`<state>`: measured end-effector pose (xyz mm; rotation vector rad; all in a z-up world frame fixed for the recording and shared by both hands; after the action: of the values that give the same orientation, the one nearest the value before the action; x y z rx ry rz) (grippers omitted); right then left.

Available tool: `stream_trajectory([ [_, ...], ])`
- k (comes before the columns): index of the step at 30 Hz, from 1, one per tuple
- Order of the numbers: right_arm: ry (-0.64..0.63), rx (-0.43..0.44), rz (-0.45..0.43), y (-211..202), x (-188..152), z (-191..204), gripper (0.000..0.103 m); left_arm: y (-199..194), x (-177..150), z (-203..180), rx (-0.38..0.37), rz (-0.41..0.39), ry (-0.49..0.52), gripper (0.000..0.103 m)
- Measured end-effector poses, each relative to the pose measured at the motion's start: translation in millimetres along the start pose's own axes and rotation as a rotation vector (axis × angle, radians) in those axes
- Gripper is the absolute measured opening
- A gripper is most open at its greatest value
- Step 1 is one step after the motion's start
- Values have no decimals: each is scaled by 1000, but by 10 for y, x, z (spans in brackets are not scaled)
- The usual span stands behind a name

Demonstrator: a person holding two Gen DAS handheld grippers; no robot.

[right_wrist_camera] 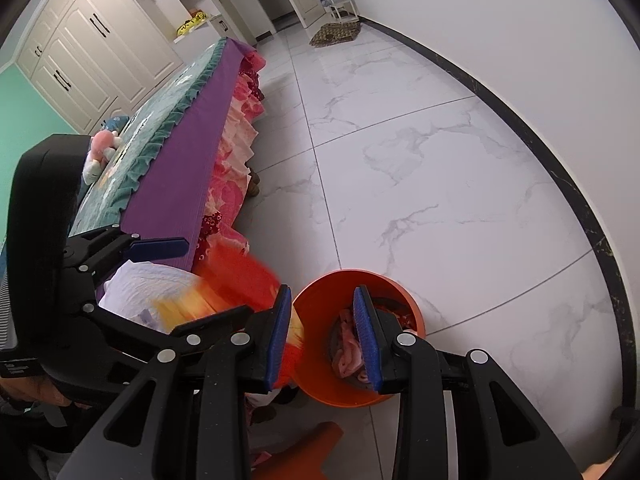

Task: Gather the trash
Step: 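Open both grippers over the orange bucket to drop the items, then move both tools back toward the white tissue and yellow paper on the bed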

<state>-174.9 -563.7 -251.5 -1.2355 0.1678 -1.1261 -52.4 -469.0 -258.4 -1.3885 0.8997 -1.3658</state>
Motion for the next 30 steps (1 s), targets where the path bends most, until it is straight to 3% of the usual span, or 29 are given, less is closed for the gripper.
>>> stream_trajectory([
  [10, -8, -4, -2, -28, 31, 26, 34, -27, -10, 36, -11, -6, -19, 91],
  [15, -30, 10, -17, -107, 73, 155, 34, -241, -42, 152, 1, -61, -43, 91],
  [24, -149, 79, -83, -410, 293, 813, 37, -916, -209, 582, 80, -217, -154, 91],
  [30, -287, 170, -124, -599, 418, 1557, 40, -1362, -522, 1014, 129, -303, -290, 91],
])
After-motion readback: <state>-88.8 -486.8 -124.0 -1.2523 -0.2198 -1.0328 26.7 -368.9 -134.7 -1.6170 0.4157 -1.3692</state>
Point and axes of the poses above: each gripper's, at about its wrist camera, not at the fingertips, and y roughly the way its jaws point, z to its left, x to its top, the point moved 5 cm from there along y, roughly the way its jaws point, and after that the axes turned 1 degree about x, right-handed, at the moved point
